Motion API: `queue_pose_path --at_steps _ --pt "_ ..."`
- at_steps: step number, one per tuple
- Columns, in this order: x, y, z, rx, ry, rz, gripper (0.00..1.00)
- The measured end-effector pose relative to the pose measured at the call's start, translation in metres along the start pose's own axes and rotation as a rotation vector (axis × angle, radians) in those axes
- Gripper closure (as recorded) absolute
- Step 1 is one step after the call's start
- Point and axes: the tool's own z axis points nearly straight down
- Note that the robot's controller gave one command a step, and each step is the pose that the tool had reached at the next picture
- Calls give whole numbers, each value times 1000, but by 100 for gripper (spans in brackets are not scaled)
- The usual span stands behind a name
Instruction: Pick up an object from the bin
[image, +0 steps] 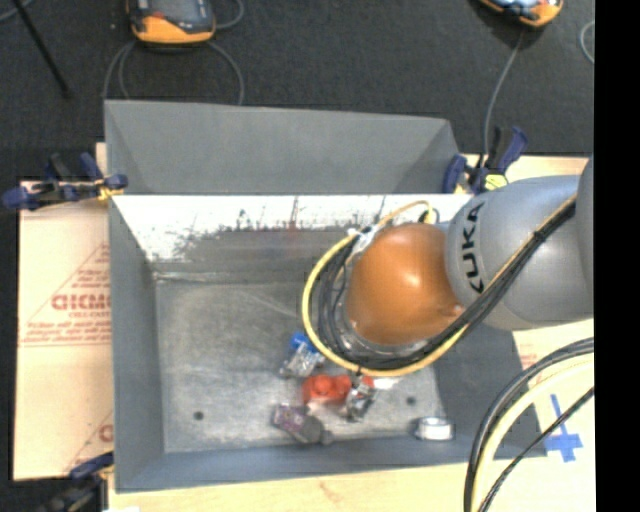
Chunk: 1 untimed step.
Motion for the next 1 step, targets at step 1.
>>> queue_pose_path --at_steps 1 --pt "-1 -1 -2 1 0 4 100"
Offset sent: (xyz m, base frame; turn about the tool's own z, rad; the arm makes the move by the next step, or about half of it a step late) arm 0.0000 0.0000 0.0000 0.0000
